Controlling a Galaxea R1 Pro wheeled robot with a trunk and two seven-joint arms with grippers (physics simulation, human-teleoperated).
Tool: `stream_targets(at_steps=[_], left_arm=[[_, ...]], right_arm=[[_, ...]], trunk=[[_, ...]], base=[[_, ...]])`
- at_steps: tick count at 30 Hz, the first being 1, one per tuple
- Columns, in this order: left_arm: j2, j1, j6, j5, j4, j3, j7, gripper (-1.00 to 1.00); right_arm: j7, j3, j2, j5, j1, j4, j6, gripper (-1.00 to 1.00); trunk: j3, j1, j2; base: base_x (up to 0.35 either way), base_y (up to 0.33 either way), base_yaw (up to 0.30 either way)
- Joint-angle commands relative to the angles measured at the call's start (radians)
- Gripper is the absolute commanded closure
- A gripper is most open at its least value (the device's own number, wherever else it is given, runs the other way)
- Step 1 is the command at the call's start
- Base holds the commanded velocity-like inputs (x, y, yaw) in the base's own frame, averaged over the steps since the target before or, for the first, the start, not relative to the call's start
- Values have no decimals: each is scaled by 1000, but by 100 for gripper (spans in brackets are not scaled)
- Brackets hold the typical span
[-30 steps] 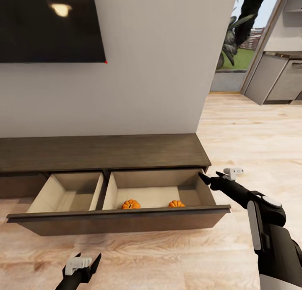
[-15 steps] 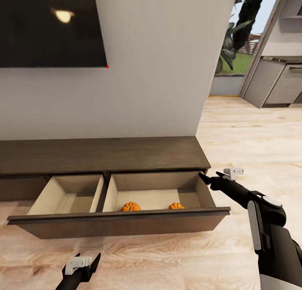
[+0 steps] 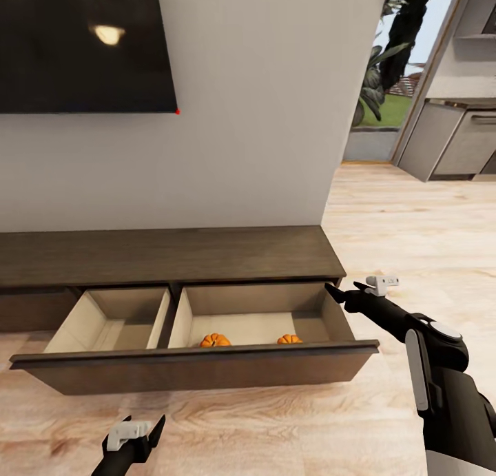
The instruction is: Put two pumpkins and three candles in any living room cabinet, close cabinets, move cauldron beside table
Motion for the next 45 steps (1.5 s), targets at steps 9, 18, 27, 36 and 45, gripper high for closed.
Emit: stream_targets(at_steps=[9, 18, 27, 36, 45], left_arm=[[0, -1, 2, 9, 1, 5, -5, -100], [-1, -1, 4, 12, 1, 4, -4, -100], [0, -1, 4, 12, 1, 4, -5, -100], [-1, -1, 5, 12, 1, 3, -3, -100], [-1, -1, 2, 12, 3, 3, -2, -100]], right_arm=[[7, -2, 0, 5, -1, -1, 5, -100], [7, -3, 0, 4, -1, -1, 6, -100], [7, -6, -2, 5, -1, -1, 14, -100], [7, -10, -1, 5, -1, -1, 15, -100], [7, -10, 2, 5, -1, -1, 14, -100]], trunk=[[-14, 34, -64], [-27, 69, -127], [-49, 103, -190], [-76, 138, -253], [-76, 149, -274]], base=[[0, 0, 0], [0, 0, 0], [0, 0, 0], [0, 0, 0], [0, 0, 0]])
